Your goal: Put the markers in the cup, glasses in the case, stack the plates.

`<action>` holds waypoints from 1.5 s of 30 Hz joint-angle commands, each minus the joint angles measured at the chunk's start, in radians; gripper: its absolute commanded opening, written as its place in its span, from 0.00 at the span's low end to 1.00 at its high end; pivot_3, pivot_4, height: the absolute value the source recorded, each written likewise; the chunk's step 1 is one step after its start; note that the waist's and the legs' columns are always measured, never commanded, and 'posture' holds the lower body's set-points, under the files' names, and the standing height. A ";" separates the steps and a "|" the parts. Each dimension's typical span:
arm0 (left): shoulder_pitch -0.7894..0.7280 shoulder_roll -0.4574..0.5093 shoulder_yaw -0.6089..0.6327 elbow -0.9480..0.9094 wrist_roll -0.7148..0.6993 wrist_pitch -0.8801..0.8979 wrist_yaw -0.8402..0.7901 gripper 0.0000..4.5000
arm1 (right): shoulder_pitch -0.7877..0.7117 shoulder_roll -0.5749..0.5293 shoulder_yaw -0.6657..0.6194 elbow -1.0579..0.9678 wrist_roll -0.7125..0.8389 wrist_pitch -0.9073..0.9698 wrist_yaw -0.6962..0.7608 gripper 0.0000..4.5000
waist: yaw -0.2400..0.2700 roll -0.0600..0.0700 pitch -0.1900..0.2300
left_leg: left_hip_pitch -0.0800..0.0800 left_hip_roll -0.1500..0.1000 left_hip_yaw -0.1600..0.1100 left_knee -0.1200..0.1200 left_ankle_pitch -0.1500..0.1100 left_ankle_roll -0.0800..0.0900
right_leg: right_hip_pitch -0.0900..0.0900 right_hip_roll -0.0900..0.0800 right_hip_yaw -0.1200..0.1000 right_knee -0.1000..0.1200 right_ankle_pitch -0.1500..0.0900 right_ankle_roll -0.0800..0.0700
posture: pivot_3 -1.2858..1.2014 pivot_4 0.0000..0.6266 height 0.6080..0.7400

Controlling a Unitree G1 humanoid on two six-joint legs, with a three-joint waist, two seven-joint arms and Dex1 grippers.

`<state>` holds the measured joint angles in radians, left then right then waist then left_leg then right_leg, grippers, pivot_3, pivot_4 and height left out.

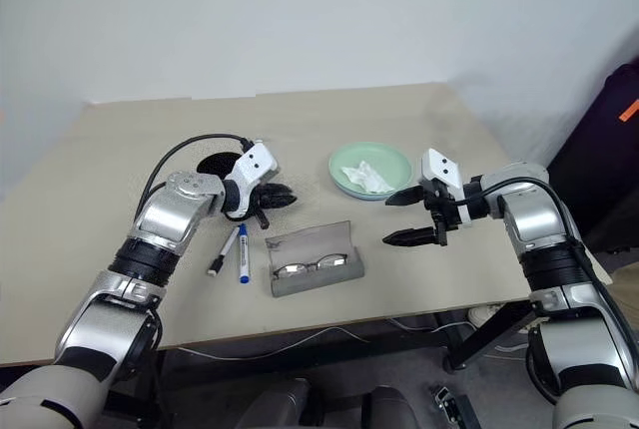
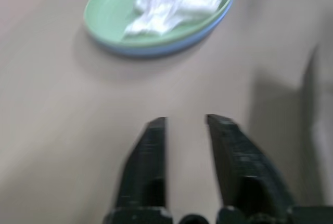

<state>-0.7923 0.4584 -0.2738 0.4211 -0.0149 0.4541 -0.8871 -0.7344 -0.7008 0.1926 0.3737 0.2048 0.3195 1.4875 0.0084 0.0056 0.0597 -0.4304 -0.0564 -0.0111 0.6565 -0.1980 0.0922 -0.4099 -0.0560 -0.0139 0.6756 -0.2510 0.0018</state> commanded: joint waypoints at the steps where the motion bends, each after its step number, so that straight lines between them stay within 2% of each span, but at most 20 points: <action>1: 0.011 0.011 -0.018 -0.035 0.012 -0.046 -0.043 0.00 | -0.019 -0.003 -0.014 -0.023 0.009 -0.007 0.002 1.00 | 0.000 0.000 0.000 | 0.000 0.000 0.000 0.000 0.000 0.000 | 0.000 0.000 0.000 0.000 0.000 0.000 | 0.52 0.00 0.90; 18: 0.166 0.095 -0.066 -0.321 -0.047 -0.012 -0.299 0.00 | -0.021 -0.001 -0.013 -0.023 0.008 -0.006 0.000 1.00 | 0.000 0.000 0.000 | 0.000 0.000 0.000 -0.001 0.000 0.000 | 0.000 -0.001 0.000 0.000 0.000 0.000 | 0.52 0.00 0.90; 38: 0.258 0.122 -0.134 -0.414 -0.014 0.021 -0.306 0.00 | -0.025 0.001 -0.011 -0.019 0.005 -0.006 0.001 1.00 | 0.000 0.000 0.000 | 0.000 0.000 0.000 -0.001 0.000 0.000 | 0.000 -0.001 0.000 0.000 0.000 0.000 | 0.52 0.00 0.90; 45: 0.211 0.101 -0.075 -0.398 -0.047 0.061 -0.260 0.00 | -0.028 0.004 -0.011 -0.017 0.004 -0.005 -0.001 1.00 | 0.000 0.000 0.000 | 0.000 0.000 0.000 -0.001 0.000 0.000 | 0.000 -0.001 0.000 0.000 0.000 0.000 | 0.52 0.00 0.90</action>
<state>-0.5460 0.5666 -0.3779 0.0260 -0.0495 0.4951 -1.1647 -0.7342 -0.6949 0.1926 0.3693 0.2039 0.3198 1.4861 0.0085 0.0060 0.0596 -0.4301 -0.0566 -0.0110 0.6555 -0.1980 0.0922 -0.4096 -0.0570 -0.0142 0.6754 -0.2512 0.0013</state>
